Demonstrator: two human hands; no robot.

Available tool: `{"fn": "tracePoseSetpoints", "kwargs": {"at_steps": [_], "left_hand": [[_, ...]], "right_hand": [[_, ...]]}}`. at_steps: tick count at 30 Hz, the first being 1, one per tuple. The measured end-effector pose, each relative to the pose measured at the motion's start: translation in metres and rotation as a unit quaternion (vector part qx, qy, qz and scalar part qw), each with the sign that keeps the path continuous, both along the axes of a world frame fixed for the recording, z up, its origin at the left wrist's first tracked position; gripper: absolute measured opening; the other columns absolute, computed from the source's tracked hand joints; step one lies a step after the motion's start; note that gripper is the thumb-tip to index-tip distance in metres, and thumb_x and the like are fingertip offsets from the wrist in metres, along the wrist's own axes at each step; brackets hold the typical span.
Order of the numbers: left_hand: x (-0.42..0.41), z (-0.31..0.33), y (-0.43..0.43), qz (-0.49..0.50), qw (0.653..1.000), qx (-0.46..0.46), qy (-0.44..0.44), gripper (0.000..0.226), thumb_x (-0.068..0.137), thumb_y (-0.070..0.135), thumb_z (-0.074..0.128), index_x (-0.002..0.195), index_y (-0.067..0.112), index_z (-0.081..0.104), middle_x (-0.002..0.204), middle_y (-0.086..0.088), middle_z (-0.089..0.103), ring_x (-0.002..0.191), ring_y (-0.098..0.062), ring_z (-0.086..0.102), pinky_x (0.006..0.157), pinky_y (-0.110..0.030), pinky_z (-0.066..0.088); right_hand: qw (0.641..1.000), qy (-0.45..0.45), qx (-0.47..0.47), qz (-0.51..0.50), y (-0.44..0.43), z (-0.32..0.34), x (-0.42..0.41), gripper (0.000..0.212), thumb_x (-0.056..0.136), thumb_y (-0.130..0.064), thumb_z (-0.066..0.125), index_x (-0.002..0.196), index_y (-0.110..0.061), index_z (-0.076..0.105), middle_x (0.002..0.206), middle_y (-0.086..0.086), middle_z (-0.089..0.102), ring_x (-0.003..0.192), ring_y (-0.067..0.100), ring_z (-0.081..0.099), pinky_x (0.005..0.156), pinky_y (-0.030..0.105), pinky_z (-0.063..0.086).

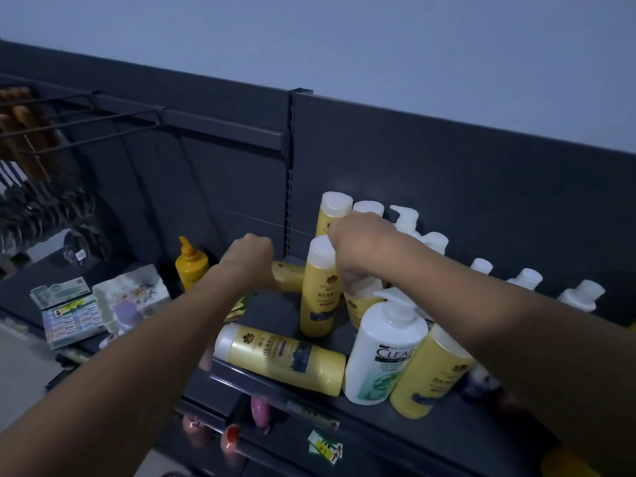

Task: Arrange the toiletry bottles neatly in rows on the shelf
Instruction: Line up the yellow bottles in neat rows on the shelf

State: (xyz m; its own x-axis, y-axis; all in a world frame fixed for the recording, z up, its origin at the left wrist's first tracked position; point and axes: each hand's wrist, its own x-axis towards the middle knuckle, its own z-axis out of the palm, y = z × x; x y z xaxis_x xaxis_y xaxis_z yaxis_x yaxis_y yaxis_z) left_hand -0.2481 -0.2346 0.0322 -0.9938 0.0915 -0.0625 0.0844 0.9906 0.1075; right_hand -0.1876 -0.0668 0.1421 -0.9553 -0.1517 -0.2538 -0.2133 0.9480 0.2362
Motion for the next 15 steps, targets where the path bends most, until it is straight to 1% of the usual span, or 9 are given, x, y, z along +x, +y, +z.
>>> {"fn": "tracePoseSetpoints", "kwargs": {"at_steps": [1, 3, 4, 6, 8, 10, 12, 13, 15], "left_hand": [[-0.002, 0.007, 0.001, -0.005, 1.0, 0.005, 0.003, 0.048, 0.06, 0.05, 0.089, 0.077, 0.012, 0.064, 0.074, -0.003, 0.063, 0.068, -0.018, 0.06, 0.053, -0.03, 0.048], [-0.004, 0.02, 0.005, -0.02, 1.0, 0.013, 0.004, 0.05, 0.059, 0.048, 0.089, 0.088, 0.013, 0.07, 0.083, -0.006, 0.067, 0.074, -0.02, 0.062, 0.058, -0.034, 0.053], [-0.006, 0.024, 0.008, -0.027, 0.999, 0.018, 0.005, 0.051, 0.058, 0.048, 0.089, 0.092, 0.014, 0.071, 0.087, -0.005, 0.067, 0.077, -0.021, 0.063, 0.061, -0.035, 0.054], [-0.012, 0.032, 0.015, -0.034, 0.999, 0.037, 0.013, 0.048, 0.06, 0.047, 0.086, 0.093, 0.016, 0.071, 0.09, -0.004, 0.067, 0.08, -0.021, 0.064, 0.062, -0.034, 0.056], [-0.018, 0.041, 0.024, -0.038, 0.997, 0.068, 0.025, 0.04, 0.063, 0.043, 0.081, 0.092, 0.017, 0.071, 0.092, -0.002, 0.067, 0.079, -0.019, 0.064, 0.062, -0.032, 0.057], [-0.026, 0.05, 0.032, -0.058, 0.995, 0.075, 0.033, 0.036, 0.068, 0.04, 0.079, 0.095, 0.019, 0.068, 0.095, 0.0, 0.066, 0.083, -0.019, 0.064, 0.063, -0.032, 0.055], [-0.035, 0.057, 0.036, -0.087, 0.993, 0.066, 0.035, 0.036, 0.073, 0.035, 0.078, 0.104, 0.024, 0.065, 0.102, 0.0, 0.063, 0.092, -0.021, 0.062, 0.068, -0.035, 0.053], [-0.041, 0.059, 0.036, -0.103, 0.992, 0.064, 0.038, 0.037, 0.075, 0.035, 0.077, 0.108, 0.027, 0.065, 0.106, 0.0, 0.064, 0.095, -0.022, 0.062, 0.072, -0.037, 0.055], [-0.047, 0.062, 0.038, -0.133, 0.988, 0.071, 0.045, 0.039, 0.079, 0.037, 0.075, 0.116, 0.031, 0.067, 0.112, 0.003, 0.067, 0.1, -0.02, 0.063, 0.083, -0.042, 0.057]], "right_hand": [[1.0, 0.001, -0.003, -0.012, 0.005, 0.003, -0.002, 0.04, 0.079, -0.021, 0.084, 0.076, -0.013, 0.045, 0.082, 0.003, 0.05, 0.068, 0.018, 0.052, 0.069, 0.032, 0.052], [1.0, -0.003, -0.001, -0.03, 0.016, 0.008, -0.004, 0.034, 0.079, -0.027, 0.084, 0.085, -0.011, 0.054, 0.085, 0.003, 0.051, 0.079, 0.02, 0.058, 0.072, 0.032, 0.053], [0.999, -0.006, -0.004, -0.036, 0.022, 0.01, -0.005, 0.037, 0.079, -0.03, 0.085, 0.093, -0.011, 0.057, 0.087, 0.003, 0.052, 0.085, 0.022, 0.06, 0.073, 0.032, 0.053], [0.999, -0.01, -0.016, -0.049, 0.033, 0.014, -0.007, 0.044, 0.077, -0.032, 0.088, 0.102, -0.012, 0.059, 0.091, 0.002, 0.054, 0.09, 0.024, 0.06, 0.074, 0.033, 0.053], [0.998, -0.011, -0.026, -0.063, 0.043, 0.016, -0.009, 0.043, 0.077, -0.03, 0.088, 0.1, -0.012, 0.058, 0.101, 0.003, 0.056, 0.091, 0.025, 0.061, 0.079, 0.035, 0.056], [0.997, -0.008, -0.028, -0.072, 0.052, 0.014, -0.01, 0.038, 0.079, -0.027, 0.087, 0.091, -0.01, 0.055, 0.105, 0.005, 0.056, 0.095, 0.026, 0.064, 0.083, 0.035, 0.058], [0.996, -0.006, -0.034, -0.078, 0.06, 0.012, -0.011, 0.039, 0.079, -0.023, 0.086, 0.08, -0.011, 0.049, 0.095, 0.005, 0.055, 0.095, 0.027, 0.066, 0.084, 0.037, 0.059], [0.996, -0.007, -0.041, -0.079, 0.064, 0.011, -0.012, 0.041, 0.079, -0.021, 0.086, 0.077, -0.011, 0.047, 0.087, 0.004, 0.053, 0.093, 0.028, 0.066, 0.083, 0.037, 0.059], [0.995, -0.007, -0.057, -0.079, 0.07, 0.008, -0.014, 0.04, 0.078, -0.019, 0.087, 0.077, -0.009, 0.048, 0.08, 0.004, 0.048, 0.087, 0.028, 0.064, 0.078, 0.037, 0.058]]}}
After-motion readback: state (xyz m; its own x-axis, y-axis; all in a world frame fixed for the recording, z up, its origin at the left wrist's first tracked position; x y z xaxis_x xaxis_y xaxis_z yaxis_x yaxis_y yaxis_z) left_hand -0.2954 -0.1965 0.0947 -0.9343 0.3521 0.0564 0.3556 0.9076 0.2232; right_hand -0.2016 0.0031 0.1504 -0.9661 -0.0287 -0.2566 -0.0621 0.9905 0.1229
